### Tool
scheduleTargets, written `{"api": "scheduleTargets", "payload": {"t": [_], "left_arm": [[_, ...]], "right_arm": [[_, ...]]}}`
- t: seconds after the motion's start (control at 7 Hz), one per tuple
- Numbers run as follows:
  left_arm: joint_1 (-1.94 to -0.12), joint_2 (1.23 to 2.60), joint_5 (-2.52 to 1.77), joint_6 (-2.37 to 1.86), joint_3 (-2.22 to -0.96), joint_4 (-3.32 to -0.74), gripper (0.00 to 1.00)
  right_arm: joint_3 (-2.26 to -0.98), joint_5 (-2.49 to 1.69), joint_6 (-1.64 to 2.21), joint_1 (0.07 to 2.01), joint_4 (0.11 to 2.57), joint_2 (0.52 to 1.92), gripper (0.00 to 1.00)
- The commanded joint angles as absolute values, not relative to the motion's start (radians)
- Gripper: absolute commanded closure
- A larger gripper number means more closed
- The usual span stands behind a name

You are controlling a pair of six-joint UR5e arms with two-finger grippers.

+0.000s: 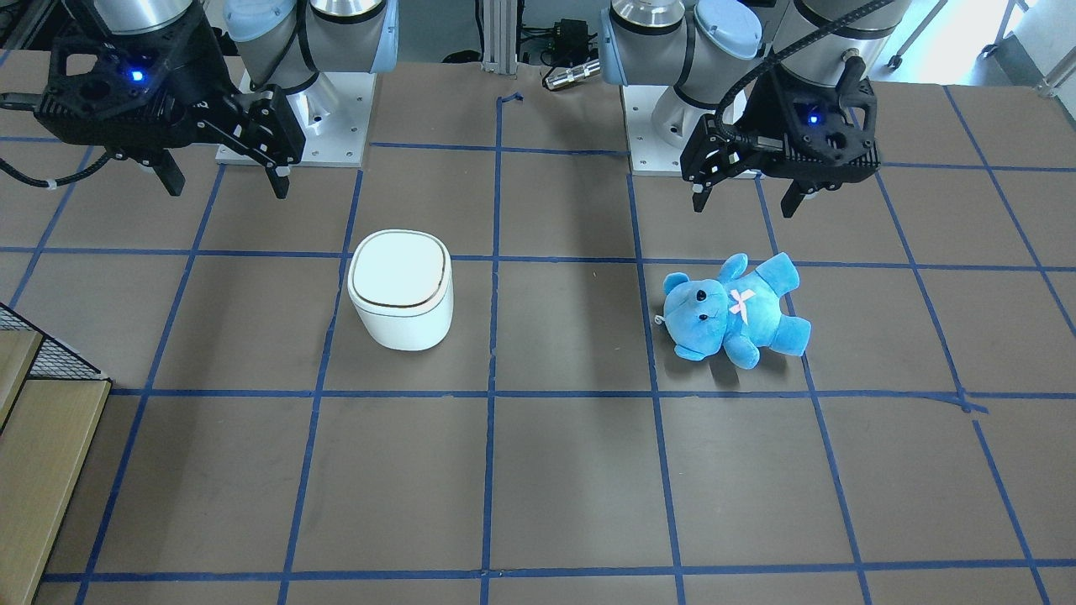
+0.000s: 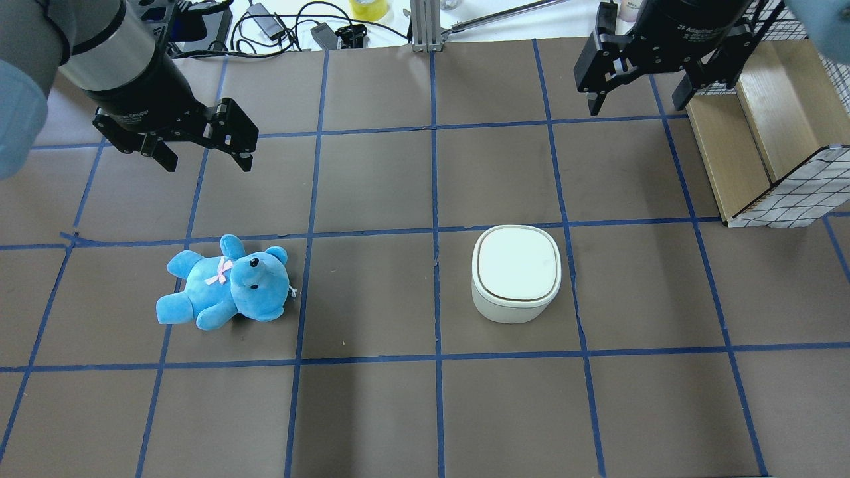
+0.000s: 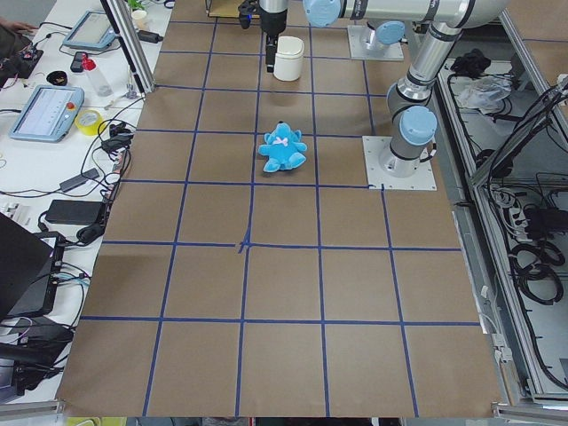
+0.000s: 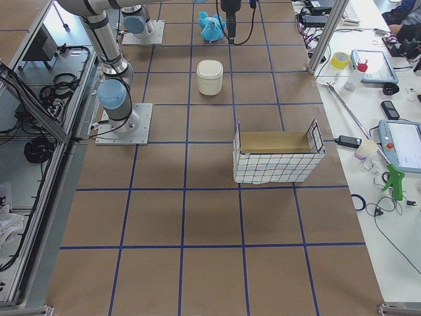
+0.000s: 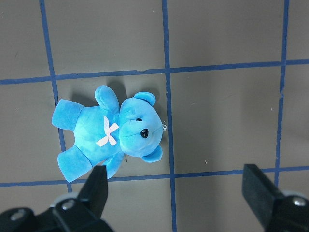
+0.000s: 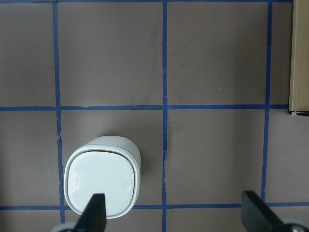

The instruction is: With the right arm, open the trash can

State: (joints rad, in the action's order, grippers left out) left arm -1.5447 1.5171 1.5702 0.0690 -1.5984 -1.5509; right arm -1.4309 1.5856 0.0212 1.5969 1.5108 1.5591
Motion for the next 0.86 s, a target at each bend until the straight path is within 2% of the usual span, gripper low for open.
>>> {"api": "scheduleTargets", "payload": {"t": [0.0, 0.71], "left_arm": [[-1.545, 1.517, 1.569, 0.069, -1.598, -1.551, 0.00], [-1.545, 1.517, 1.569, 0.069, -1.598, -1.551, 0.00]], "right_arm": [[-1.431, 1.586, 0.021, 1.597, 1.511, 1.559, 0.00], [-1.446, 1.583, 0.018, 1.598, 1.506, 1.559, 0.00]]}}
